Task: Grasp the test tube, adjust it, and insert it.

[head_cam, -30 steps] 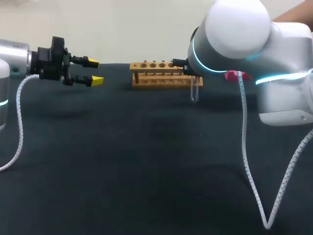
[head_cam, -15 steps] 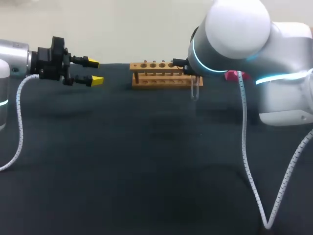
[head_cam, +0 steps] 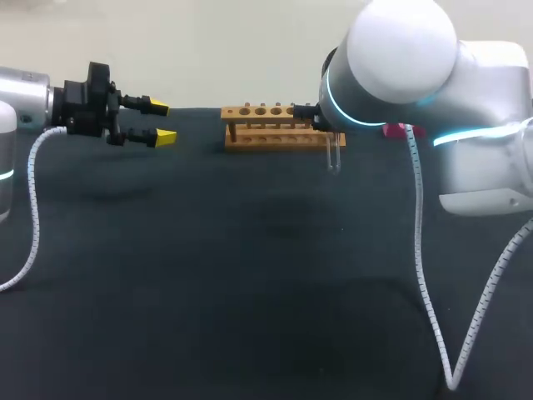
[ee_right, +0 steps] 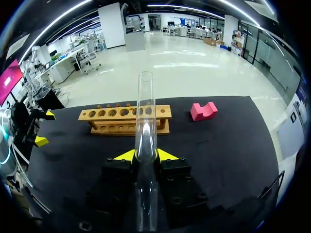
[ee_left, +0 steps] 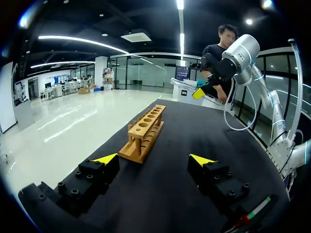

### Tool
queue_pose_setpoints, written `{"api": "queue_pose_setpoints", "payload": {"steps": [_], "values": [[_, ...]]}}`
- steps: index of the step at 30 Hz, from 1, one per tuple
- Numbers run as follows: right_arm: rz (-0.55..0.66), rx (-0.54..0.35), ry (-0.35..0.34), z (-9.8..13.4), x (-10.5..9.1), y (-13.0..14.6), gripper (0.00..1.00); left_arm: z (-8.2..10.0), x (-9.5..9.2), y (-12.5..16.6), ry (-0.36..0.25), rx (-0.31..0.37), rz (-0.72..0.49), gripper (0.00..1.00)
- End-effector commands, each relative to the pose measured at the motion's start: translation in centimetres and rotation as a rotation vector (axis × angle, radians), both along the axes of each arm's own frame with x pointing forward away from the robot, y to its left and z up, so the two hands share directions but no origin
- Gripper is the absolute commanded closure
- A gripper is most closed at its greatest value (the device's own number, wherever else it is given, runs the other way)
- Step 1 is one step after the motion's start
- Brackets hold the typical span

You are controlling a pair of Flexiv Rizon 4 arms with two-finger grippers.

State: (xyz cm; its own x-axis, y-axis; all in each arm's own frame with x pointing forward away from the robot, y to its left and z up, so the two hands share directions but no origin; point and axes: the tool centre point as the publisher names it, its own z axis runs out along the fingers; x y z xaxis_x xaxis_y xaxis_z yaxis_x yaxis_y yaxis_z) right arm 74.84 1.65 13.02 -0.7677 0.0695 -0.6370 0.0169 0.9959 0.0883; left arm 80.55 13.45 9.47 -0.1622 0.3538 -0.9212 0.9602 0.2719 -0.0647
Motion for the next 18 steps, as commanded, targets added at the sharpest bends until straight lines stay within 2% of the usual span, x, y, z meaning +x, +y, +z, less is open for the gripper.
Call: {"api": "queue_pose_setpoints", "payload": {"steps": [1, 18], "values": [[0.016, -0.023, 0.007, -0.8, 1.6, 0.9, 1.0, -0.1, -0.2, 0.1, -0.006, -0.002, 0.003, 0.0], [0.032, -0.073, -0.01, -4.2, 4.8, 3.3, 1.0, -0.1, -0.2, 0.1, -0.006, -0.002, 0.003, 0.0]]}}
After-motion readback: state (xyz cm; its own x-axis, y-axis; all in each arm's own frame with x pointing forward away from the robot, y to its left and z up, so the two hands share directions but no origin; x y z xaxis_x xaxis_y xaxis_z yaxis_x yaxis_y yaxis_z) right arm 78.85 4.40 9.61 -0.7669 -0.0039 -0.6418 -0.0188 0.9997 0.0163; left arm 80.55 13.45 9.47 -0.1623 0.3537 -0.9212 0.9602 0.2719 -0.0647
